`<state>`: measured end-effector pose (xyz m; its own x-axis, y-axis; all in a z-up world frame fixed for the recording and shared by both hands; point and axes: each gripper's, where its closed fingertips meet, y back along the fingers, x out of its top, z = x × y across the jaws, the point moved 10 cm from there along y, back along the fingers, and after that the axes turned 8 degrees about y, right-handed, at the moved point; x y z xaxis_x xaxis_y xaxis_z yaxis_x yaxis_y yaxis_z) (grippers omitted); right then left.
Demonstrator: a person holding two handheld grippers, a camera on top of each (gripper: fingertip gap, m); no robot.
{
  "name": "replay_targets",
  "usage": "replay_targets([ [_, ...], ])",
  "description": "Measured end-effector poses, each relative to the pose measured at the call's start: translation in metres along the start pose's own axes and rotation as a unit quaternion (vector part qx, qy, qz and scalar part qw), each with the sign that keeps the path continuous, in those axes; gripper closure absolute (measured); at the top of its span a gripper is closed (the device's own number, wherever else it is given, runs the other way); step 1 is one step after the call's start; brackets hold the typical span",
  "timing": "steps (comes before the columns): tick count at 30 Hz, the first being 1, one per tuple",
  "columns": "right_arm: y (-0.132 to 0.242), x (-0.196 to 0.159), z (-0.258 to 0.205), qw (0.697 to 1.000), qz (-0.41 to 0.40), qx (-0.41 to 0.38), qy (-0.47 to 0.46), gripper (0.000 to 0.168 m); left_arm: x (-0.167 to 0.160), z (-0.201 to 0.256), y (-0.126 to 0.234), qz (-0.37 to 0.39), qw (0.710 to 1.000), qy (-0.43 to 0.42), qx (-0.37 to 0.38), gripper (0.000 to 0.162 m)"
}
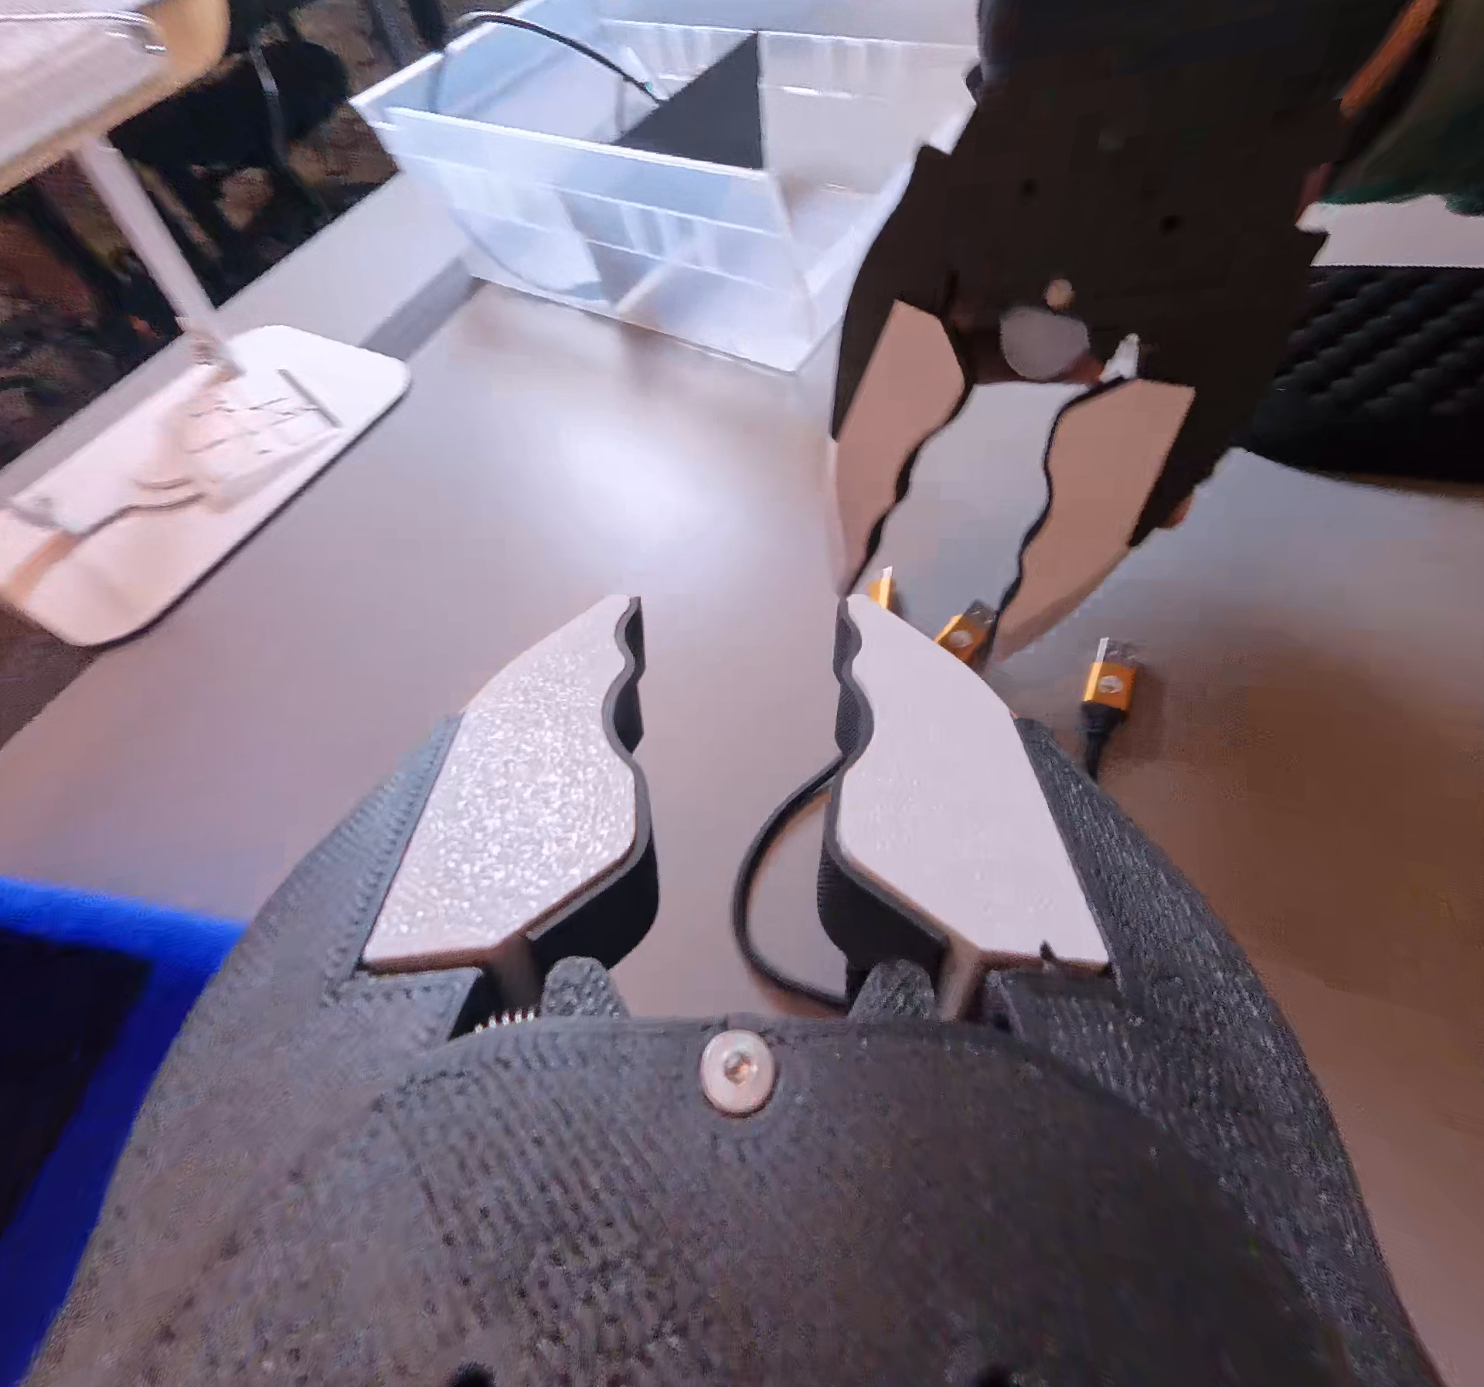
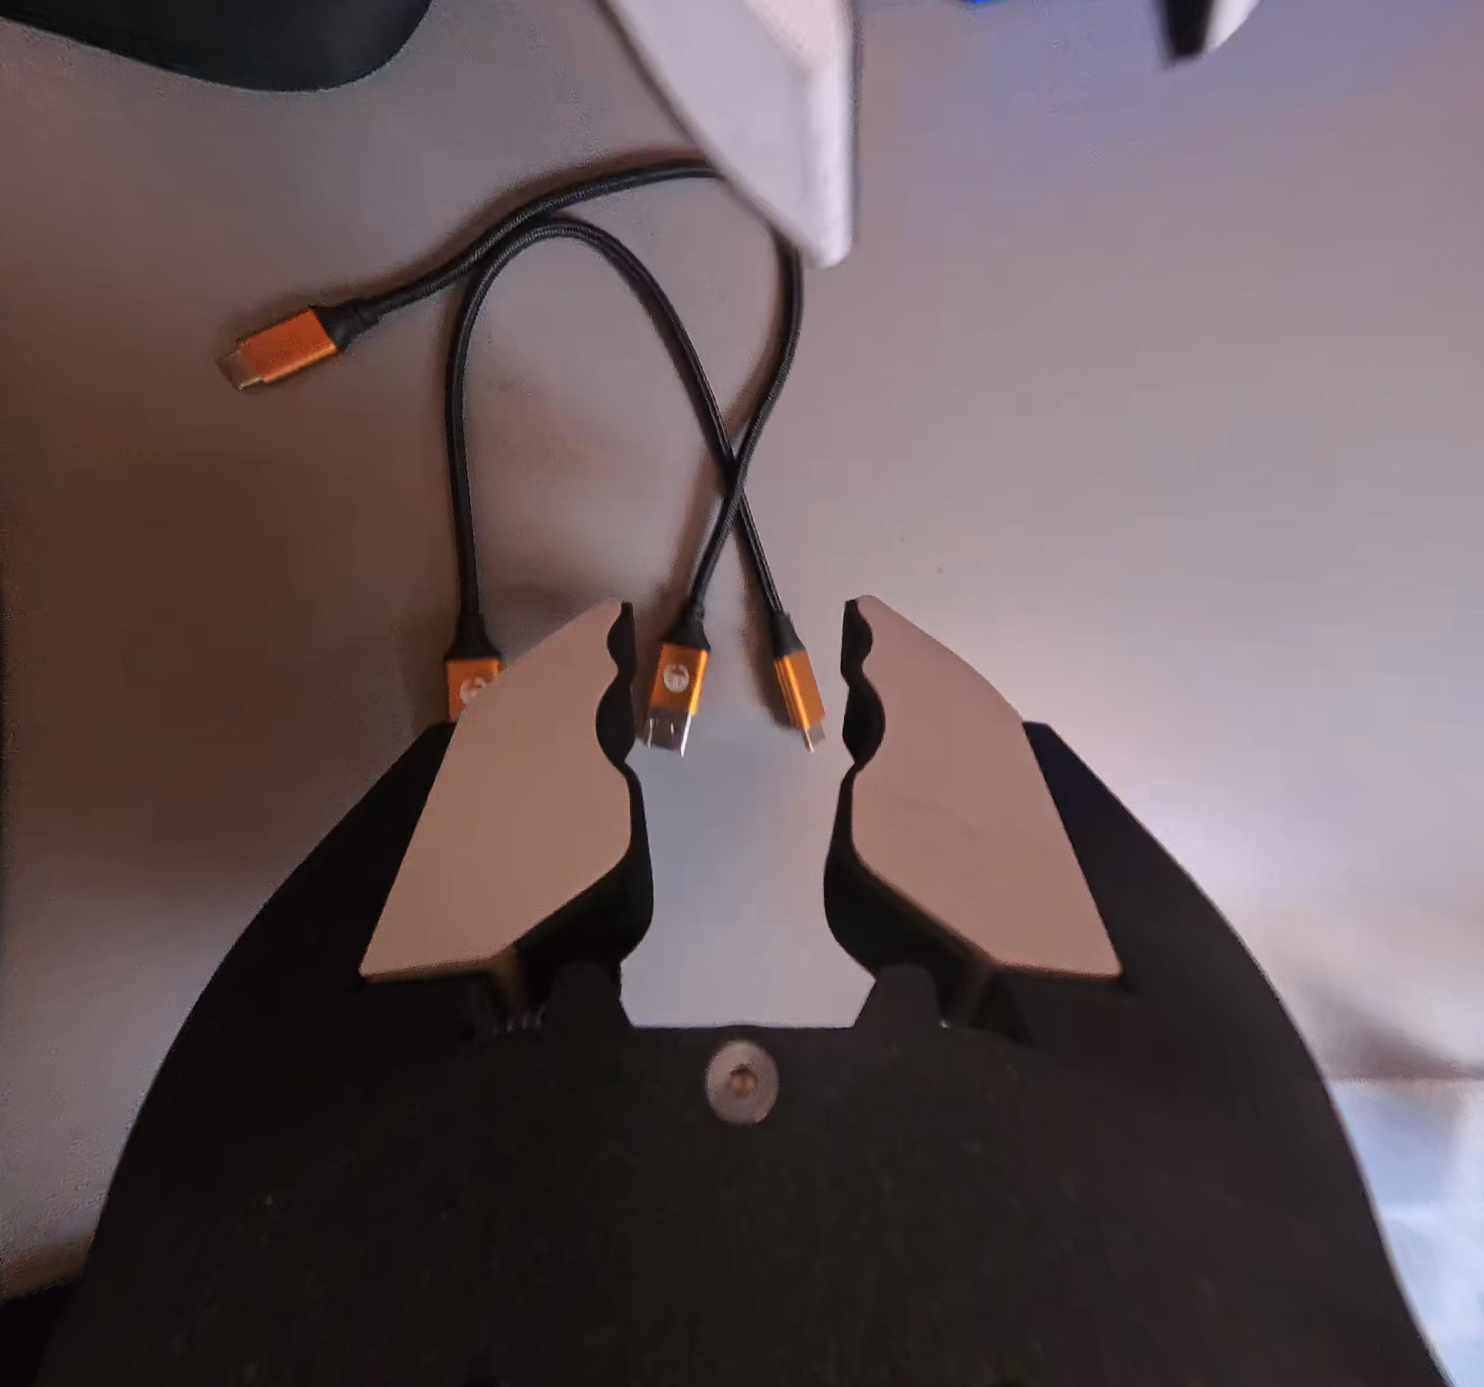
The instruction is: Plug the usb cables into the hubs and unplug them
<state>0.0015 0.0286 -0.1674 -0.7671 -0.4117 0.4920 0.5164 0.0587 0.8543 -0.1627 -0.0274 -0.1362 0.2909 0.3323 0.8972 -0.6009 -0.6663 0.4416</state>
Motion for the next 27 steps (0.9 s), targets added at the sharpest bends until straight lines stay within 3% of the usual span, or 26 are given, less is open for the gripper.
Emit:
replay_targets([
  [5,-0.040,0.015,0.009,0.996,-0.071,0.044,0.010,0.124,-0.016,-0.025,0.031,0.022,0.998,0.018,0.060,0.124],
  [10,-0.045,0.022,0.023,0.988,-0.113,0.104,0.025,0.161,-0.022,-0.030,0.036,0.026,0.997,0.019,0.067,0.126],
  [16,-0.037,0.017,-0.002,0.988,-0.107,0.086,0.074,0.164,-0.026,-0.030,0.039,0.020,0.997,-0.001,0.073,0.127],
  [21,0.008,0.000,-0.025,0.997,-0.042,0.050,0.042,0.164,-0.024,-0.031,0.048,0.042,0.997,0.007,0.071,0.128],
  [27,0.119,-0.015,-0.018,0.997,0.038,-0.056,-0.025,0.165,-0.020,-0.030,0.051,0.059,0.996,0.007,0.071,0.128],
])
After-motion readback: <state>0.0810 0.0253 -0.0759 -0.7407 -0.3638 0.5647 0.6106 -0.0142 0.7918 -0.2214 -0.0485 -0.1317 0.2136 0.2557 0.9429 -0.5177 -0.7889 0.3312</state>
